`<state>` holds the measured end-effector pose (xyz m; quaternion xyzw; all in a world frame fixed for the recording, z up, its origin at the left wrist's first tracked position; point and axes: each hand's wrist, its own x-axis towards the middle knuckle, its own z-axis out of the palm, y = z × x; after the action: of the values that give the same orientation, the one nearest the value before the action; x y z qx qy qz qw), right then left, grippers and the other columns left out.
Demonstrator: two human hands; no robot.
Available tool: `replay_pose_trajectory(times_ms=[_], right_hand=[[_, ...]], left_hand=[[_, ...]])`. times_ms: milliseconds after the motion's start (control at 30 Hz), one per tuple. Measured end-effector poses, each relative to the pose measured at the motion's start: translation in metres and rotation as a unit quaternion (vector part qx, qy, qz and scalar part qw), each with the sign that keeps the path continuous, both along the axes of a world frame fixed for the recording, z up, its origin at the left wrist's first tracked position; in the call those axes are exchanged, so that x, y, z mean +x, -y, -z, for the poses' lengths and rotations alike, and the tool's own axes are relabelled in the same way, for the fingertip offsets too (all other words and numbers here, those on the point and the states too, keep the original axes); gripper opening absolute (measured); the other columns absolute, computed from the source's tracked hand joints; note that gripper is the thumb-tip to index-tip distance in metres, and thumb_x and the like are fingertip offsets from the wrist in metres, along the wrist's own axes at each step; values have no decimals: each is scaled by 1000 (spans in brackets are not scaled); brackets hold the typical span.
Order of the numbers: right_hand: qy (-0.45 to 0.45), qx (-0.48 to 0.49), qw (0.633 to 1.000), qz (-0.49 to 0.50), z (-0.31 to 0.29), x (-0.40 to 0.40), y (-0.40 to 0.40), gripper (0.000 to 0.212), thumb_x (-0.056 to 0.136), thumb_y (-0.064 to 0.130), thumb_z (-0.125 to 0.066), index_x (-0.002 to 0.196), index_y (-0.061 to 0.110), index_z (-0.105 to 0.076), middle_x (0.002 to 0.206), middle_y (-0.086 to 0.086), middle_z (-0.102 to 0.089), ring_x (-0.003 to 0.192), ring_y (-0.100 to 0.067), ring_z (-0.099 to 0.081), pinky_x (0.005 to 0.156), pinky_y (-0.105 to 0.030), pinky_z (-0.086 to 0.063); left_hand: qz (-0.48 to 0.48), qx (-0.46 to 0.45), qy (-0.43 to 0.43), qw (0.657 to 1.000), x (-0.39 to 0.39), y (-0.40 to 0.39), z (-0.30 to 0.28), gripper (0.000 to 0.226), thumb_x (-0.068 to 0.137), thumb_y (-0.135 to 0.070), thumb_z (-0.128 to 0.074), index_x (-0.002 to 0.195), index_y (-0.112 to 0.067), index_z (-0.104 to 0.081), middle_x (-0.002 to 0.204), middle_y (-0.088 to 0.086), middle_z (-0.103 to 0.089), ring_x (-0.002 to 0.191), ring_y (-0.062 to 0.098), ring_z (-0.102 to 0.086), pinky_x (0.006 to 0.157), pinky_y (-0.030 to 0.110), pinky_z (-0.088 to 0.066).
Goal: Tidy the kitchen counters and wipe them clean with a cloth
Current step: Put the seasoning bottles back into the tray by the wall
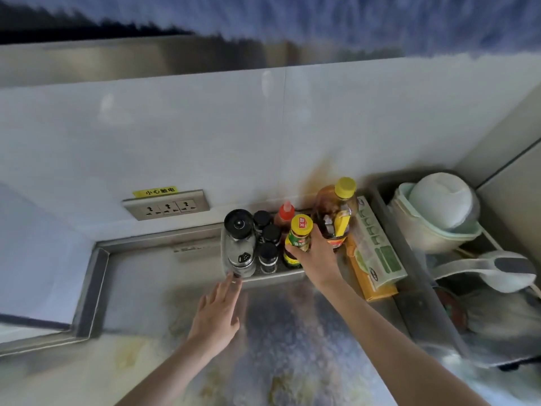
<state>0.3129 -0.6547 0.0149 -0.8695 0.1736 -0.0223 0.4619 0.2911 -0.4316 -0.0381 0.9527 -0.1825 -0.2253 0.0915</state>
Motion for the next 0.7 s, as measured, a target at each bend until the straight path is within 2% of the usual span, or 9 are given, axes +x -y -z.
replay_pose_trajectory(times_ms=[133, 367, 433, 500, 567, 600, 633, 667, 700], right_hand=[[-5, -13, 1000, -4, 5, 2, 0, 62, 81, 24, -70, 134, 19, -38, 123, -2, -60, 116, -24, -54, 90, -34, -43], [-33, -15, 999, -25, 11, 1, 1, 52, 80, 26, -71, 124, 13, -46, 120, -6, -61, 112, -23, -55, 88, -32, -42], [-44, 9, 999, -31, 13, -1, 2, 53, 79, 25, -71, 125, 14, -46, 121, -5, -59, 112, -21, -54, 91, -29, -41], [-46, 11, 998, -31, 19, -10, 3, 54, 79, 21, -70, 127, 16, -44, 123, -2, -56, 114, -18, -51, 96, -30, -41], [-52, -17, 998, 24, 30, -22, 6, 46, 84, 15, -63, 127, 14, -46, 122, -2, -53, 114, -17, -49, 99, -34, -41], [-62, -24, 995, 68, 37, -28, 7, 34, 86, 12, -57, 120, 12, -51, 117, -5, -54, 109, -19, -52, 96, -36, -44], [-93, -9, 989, 114, 44, -32, 8, 18, 89, 11, -51, 106, 11, -56, 106, -8, -59, 98, -22, -57, 91, -39, -49], [-130, 38, 978, 157, 47, -32, 10, 12, 90, 12, -46, 89, 11, -58, 91, -10, -61, 83, -24, -61, 81, -41, -53], [-171, 124, 955, 209, 50, -30, 11, 19, 92, 13, -43, 78, 12, -56, 79, -10, -61, 69, -23, -61, 71, -40, -57]], left_hand=[[-2, -6, 3, 1000, -2, 0, 1, 79, 89, -23, -47, 144, -27, 9, 155, -5, 14, 144, 21, -3, 116, 41, -16], [-14, -13, -1, 1000, -4, 1, 4, 80, 89, -25, -49, 144, -26, 9, 155, -3, 14, 144, 22, -4, 117, 39, -16], [-31, -56, 11, 998, -4, 2, 2, 74, 89, -23, -49, 146, -24, -1, 156, -2, 4, 143, 20, -11, 116, 37, -19], [-100, -162, 35, 981, -2, 4, -1, 65, 87, -15, -51, 144, -17, -19, 154, 1, -14, 140, 19, -22, 114, 36, -24], [-221, -250, 41, 942, 2, 6, -3, 57, 85, -7, -52, 138, -12, -31, 144, 3, -32, 132, 19, -36, 111, 36, -30], [-300, -285, 5, 910, 7, 8, -4, 52, 85, -5, -50, 135, -12, -34, 134, 2, -39, 123, 18, -43, 107, 37, -35], [-385, -327, -57, 861, 13, 11, -6, 42, 87, -6, -47, 128, -13, -41, 121, 0, -45, 110, 19, -50, 100, 36, -43], [-467, -386, -133, 785, 19, 15, -10, 29, 90, -6, -44, 117, -15, -48, 107, 1, -49, 98, 20, -53, 88, 32, -50], [-527, -434, -197, 704, 24, 18, -12, 21, 92, -5, -40, 106, -17, -51, 96, 3, -52, 89, 23, -55, 77, 29, -52]])
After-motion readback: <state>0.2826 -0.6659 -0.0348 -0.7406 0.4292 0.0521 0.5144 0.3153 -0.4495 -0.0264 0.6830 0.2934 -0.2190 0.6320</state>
